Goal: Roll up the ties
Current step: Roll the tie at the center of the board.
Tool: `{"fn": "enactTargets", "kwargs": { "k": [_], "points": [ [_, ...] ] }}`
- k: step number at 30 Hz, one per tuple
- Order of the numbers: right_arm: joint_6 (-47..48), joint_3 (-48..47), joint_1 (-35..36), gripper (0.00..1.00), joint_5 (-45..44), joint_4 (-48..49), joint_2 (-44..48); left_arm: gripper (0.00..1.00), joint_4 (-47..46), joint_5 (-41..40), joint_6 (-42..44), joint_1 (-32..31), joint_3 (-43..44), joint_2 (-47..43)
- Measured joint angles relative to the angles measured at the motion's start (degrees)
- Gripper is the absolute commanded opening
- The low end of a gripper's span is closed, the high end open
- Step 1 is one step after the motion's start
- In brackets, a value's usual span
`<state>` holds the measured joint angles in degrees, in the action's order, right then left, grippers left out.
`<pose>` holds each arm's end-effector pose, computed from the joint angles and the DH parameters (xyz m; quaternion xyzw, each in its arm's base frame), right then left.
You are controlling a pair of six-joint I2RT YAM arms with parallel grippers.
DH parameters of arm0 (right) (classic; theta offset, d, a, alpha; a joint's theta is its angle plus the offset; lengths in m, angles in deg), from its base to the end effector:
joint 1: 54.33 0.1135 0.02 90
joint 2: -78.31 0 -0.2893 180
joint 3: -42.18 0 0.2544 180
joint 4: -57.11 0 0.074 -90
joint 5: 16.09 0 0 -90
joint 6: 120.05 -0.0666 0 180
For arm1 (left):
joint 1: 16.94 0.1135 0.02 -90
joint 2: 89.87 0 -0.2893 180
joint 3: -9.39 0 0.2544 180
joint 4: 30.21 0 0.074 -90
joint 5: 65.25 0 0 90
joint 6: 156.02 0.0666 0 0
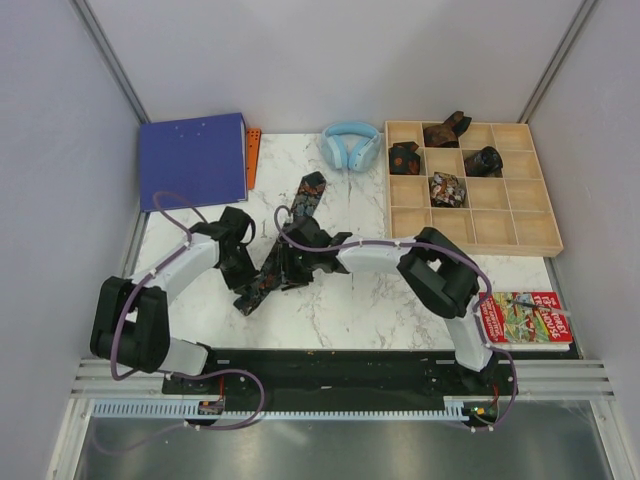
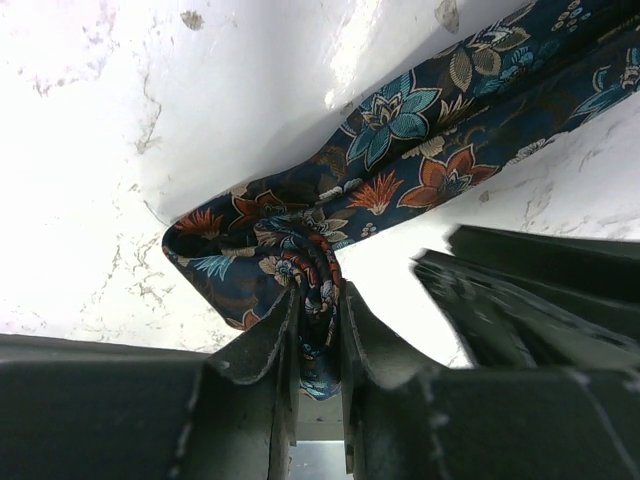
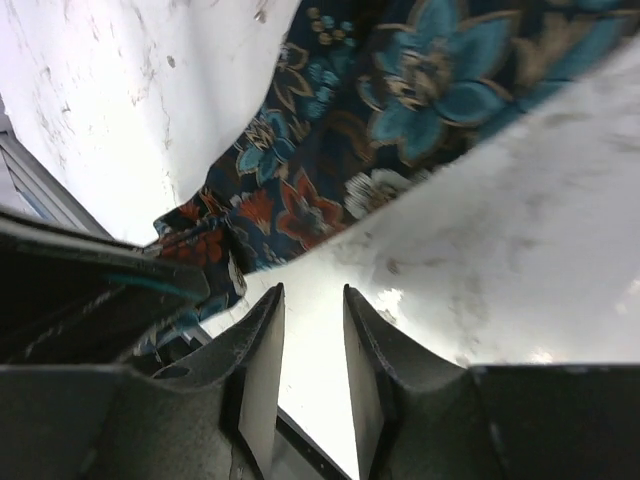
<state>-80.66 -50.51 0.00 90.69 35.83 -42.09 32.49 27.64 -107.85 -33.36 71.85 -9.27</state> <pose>0.2655 0.4028 0.1408 -0.0812 0.9245 0.3581 0.1027 0.2263 -0.0702 0.1810 -0.2172 0.9725 -0.0608 0.0575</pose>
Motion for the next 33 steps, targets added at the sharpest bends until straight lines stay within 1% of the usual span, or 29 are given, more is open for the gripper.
{"fn": "enactTargets", "kwargs": {
  "k": [1,2,4,5,7,8,10,11,17,25,28,33],
  "points": [
    [0.15,0.96,-0.59,0.38,-0.04,-0.11,1.09,0.18,-0.04,-0.11,0.00,0.00,0.28,0.48],
    [0.35,1.66,-0.96,0.39,-0.11,-0.17,2.01,0.23,-0.11,-0.26,0.00,0.00,0.57,0.96],
    [0.83,3.50,-2.01,0.39,-0.28,-0.11,4.31,0.26,-0.17,-0.52,0.00,0.00,1.31,2.14],
    [1.01,4.42,-2.32,0.39,-0.39,-0.09,5.49,0.34,-0.26,-0.66,-0.02,0.00,1.53,2.58],
    [1.40,5.84,-2.54,0.39,-0.57,-0.17,7.45,0.45,-0.37,-0.94,0.11,0.00,2.12,3.58],
    [1.53,6.34,-2.54,0.39,-0.61,-0.13,8.20,0.59,-0.63,-0.98,0.15,0.00,2.40,4.09],
    [1.77,7.37,-2.43,0.40,-0.66,-0.11,9.53,0.68,-0.98,-1.05,0.61,0.00,2.80,4.50],
    [1.95,8.07,-2.40,0.40,-0.68,-0.13,10.29,0.75,-1.20,-1.11,0.44,0.00,3.15,4.55],
    [2.27,9.55,-2.32,0.40,-0.74,-0.35,11.78,0.82,-1.20,-1.36,0.59,0.13,5.88,4.55],
    [2.34,10.03,-2.32,0.40,-0.59,-0.50,14.53,0.84,-0.83,-1.38,0.59,0.52,8.94,2.93],
    [2.38,10.01,-2.32,0.39,-0.04,-0.13,15.17,0.84,-0.72,-1.40,0.46,0.63,8.46,-0.94],
    [2.45,9.20,-2.32,0.36,1.27,-0.42,15.19,0.83,-0.44,-2.93,-1.05,1.38,2.34,-14.03]
  ]
}}
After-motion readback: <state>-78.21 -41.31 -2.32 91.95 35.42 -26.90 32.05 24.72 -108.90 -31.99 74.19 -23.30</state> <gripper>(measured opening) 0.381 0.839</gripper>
